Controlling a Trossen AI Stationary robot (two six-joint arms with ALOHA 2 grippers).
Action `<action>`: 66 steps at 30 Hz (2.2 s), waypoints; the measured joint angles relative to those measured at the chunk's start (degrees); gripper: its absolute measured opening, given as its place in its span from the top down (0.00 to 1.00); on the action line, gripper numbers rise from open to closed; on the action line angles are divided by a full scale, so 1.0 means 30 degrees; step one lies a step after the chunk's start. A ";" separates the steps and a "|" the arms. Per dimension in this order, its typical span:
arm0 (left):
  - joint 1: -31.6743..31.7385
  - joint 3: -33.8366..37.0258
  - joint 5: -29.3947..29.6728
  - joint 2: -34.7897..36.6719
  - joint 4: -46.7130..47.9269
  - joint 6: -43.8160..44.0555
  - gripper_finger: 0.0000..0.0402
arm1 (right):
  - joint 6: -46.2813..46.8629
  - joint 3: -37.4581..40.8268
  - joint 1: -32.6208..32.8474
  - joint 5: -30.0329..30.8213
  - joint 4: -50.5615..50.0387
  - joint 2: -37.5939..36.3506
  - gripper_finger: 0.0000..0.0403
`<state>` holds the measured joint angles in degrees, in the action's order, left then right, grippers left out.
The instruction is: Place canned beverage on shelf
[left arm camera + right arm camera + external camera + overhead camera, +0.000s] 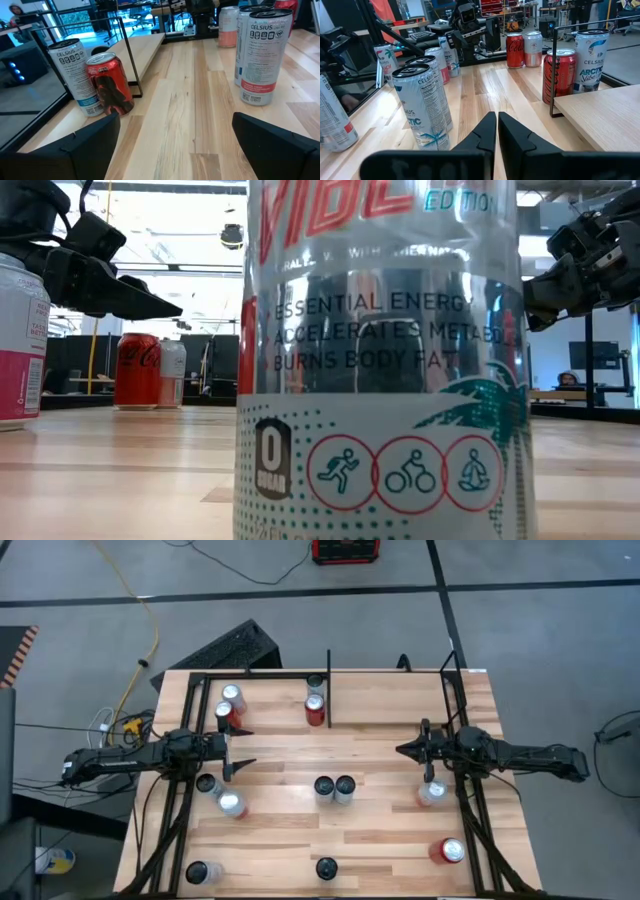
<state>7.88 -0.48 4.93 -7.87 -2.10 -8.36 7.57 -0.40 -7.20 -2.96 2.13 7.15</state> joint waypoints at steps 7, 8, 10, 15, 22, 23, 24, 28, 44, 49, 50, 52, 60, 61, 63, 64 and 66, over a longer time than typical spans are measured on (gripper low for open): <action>0.0000 -0.0003 0.0000 0.0005 -0.0001 0.0000 0.07 | 0.0000 -0.0002 0.0005 0.0007 0.0000 0.0003 0.88; -0.0001 0.0002 0.0001 0.0000 0.0001 0.0003 0.07 | 0.0000 -0.0002 -0.0002 0.0003 -0.0001 0.0003 0.88; 0.0000 -0.0003 0.0002 -0.0001 0.0001 0.0002 0.07 | 0.0000 0.0004 -0.0002 0.0000 -0.0006 -0.0002 0.88; -0.0002 -0.0001 0.0002 0.0005 -0.0001 0.0002 0.07 | 0.0000 0.0004 0.0000 0.0000 -0.0002 0.0002 0.88; 0.0000 -0.0003 0.0007 -0.0003 -0.0003 0.0000 0.07 | 0.0000 -0.0002 -0.0002 0.0003 -0.0003 0.0003 0.88; 0.0000 -0.0003 0.0007 0.0005 0.0004 0.0007 0.07 | 0.0000 0.0004 -0.0002 0.0007 -0.0001 -0.0002 0.88; -0.0006 -0.0003 0.0001 0.0005 -0.0003 0.0000 0.07 | 0.0000 -0.0001 0.0005 0.0007 -0.0001 -0.0003 0.88; -0.0005 0.0000 0.0000 0.0005 -0.0003 0.0355 0.07 | 0.0000 0.0002 0.0004 0.0001 -0.0006 0.0000 0.88; -0.0007 -0.0003 0.0015 0.0000 0.0005 0.9880 0.07 | -0.0009 0.0005 0.0005 0.0007 0.0000 -0.0003 0.88; -0.0007 0.0001 -0.0574 -0.0003 -0.0034 1.0572 0.07 | -0.0605 0.0001 -0.0002 0.0000 0.0039 0.0001 0.88; -0.0007 0.0005 -0.0808 0.0003 -0.0133 1.0483 0.07 | -0.0606 0.0001 -0.0002 0.0000 0.0045 0.0001 0.88; -0.0007 -0.0003 -0.1151 -0.0003 -0.0673 1.0253 0.07 | -0.0663 -0.0002 -0.0002 0.0007 0.0058 -0.0004 0.88; -0.0015 0.0003 -0.2410 -0.0003 -0.4439 0.8349 0.07 | -0.0808 -0.0089 -0.0009 0.0022 0.2489 -0.0004 0.88; -0.0015 0.0005 -0.2408 -0.0021 -0.4865 0.7978 0.07 | -0.0634 -0.0214 -0.0009 0.0022 0.2727 0.0005 0.88; -0.0015 0.0005 -0.2414 -0.0265 -0.5837 0.7172 0.07 | -0.0239 -0.0657 0.0007 0.0012 0.3609 0.0193 0.88; -0.0015 -0.0005 -0.2419 -0.0472 -0.6298 0.6812 0.07 | -0.0210 -0.0921 0.0054 0.0007 0.4002 0.0351 0.88; -0.0015 -0.0140 -0.2412 -0.1083 -0.6735 0.6118 0.07 | -0.0175 -0.1474 0.0295 0.0007 0.4214 0.0906 0.88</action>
<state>7.84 -0.90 -2.31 -11.12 -22.31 9.99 7.05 -4.82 -6.31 -2.94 14.77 9.87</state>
